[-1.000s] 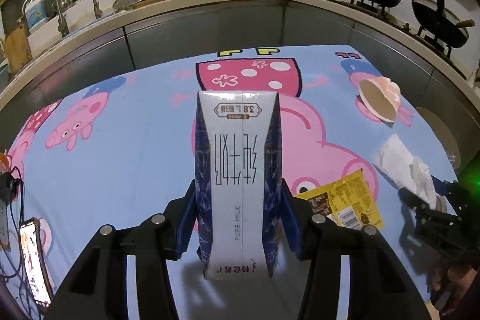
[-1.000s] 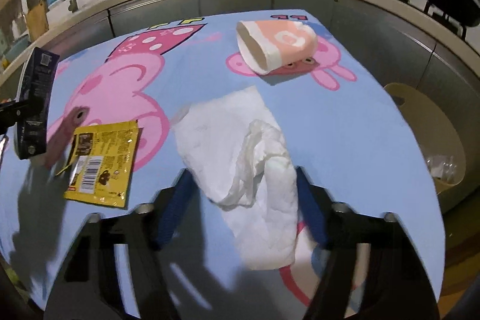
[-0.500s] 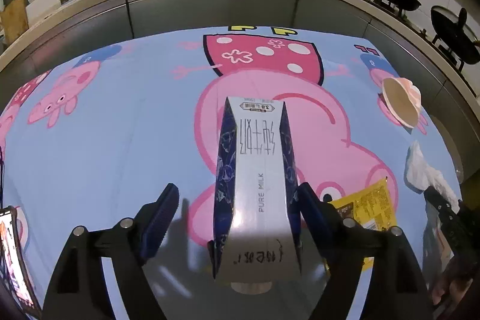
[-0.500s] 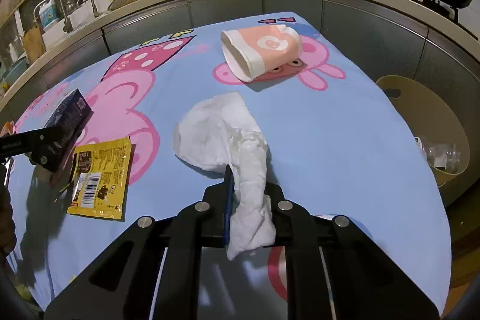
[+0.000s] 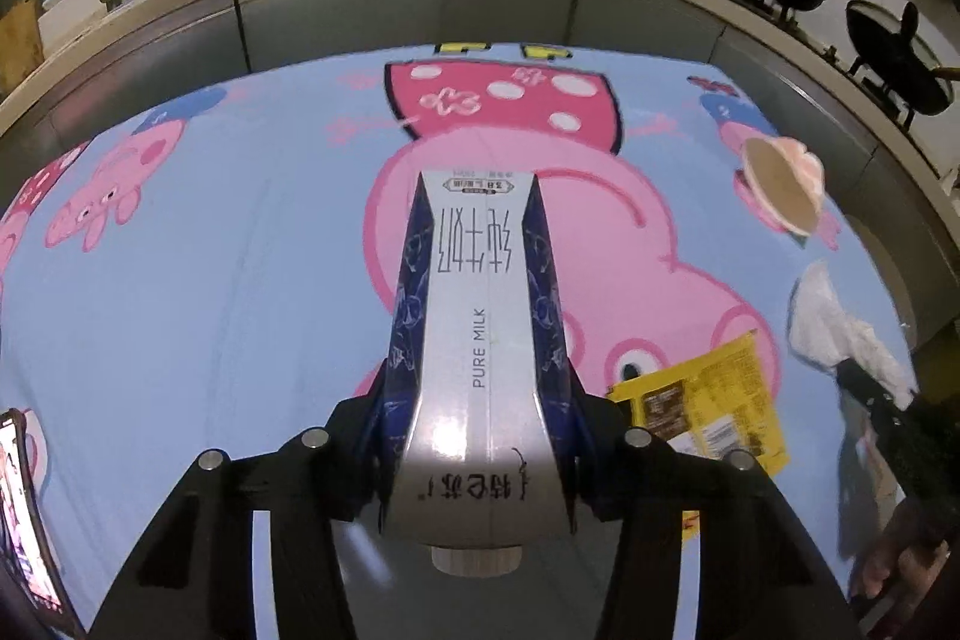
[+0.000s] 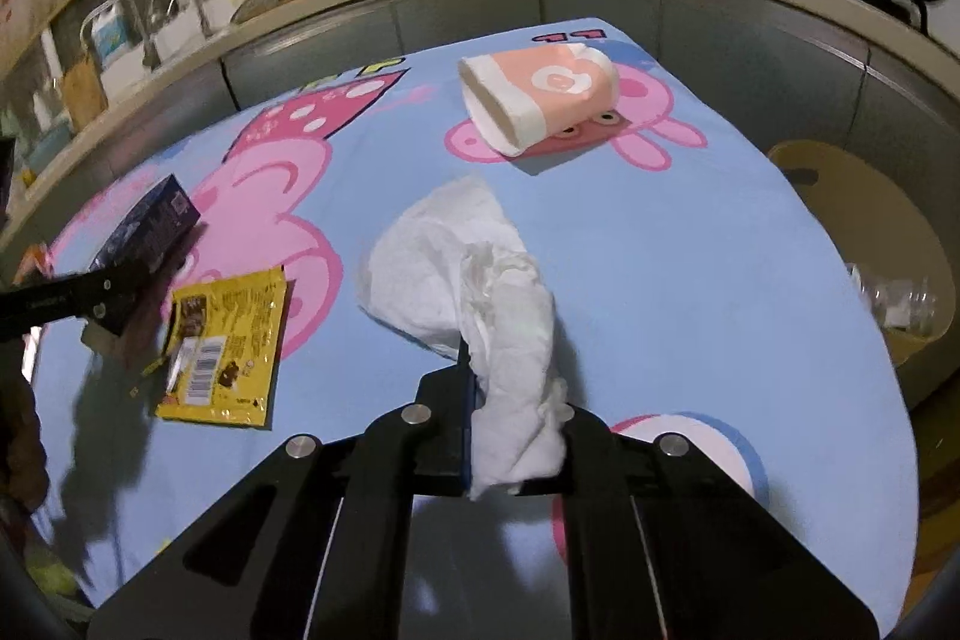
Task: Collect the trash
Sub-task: 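Lift the milk carton with the left gripper while the right gripper lifts the tissue, then carry the carton and tissue to the beige bin and open both grippers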
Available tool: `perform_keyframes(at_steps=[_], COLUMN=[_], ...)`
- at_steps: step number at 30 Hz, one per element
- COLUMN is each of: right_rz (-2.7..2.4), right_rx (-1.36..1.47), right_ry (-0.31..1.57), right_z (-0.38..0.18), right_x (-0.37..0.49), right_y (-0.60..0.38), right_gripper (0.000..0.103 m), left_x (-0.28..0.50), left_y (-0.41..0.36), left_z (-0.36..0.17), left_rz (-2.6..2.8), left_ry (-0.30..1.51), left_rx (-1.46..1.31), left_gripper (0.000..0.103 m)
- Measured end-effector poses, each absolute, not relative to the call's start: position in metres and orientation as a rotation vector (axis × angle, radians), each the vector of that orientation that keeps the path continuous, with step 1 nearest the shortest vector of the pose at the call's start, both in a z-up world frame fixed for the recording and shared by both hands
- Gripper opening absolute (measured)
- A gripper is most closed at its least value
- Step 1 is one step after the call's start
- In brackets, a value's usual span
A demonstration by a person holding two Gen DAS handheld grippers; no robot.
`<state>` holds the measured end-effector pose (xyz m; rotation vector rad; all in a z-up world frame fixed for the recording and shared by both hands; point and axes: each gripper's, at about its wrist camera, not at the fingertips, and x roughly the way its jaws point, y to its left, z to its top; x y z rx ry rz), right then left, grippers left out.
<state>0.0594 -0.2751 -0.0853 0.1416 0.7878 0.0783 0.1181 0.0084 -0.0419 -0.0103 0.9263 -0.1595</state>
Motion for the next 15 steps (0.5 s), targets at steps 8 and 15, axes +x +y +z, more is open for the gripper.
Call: perform_keyframes(at_steps=[8, 15], right_rz=[0.025, -0.139], right_rx=[0.335, 0.531], right_ry=[0.697, 0.645], right_z=[-0.062, -0.058], right_x=[0.051, 0.047], right_y=[-0.339, -0.448], right_gripper=[0.006, 0.008], left_x=[0.123, 0.148], left_y=[-0.066, -0.215], left_z=[0.002, 0.01], left_rz=[-0.397, -0.764], left_ry=[0.879, 0.97], left_rx=[0.027, 0.077], left_gripper=[0.052, 0.052])
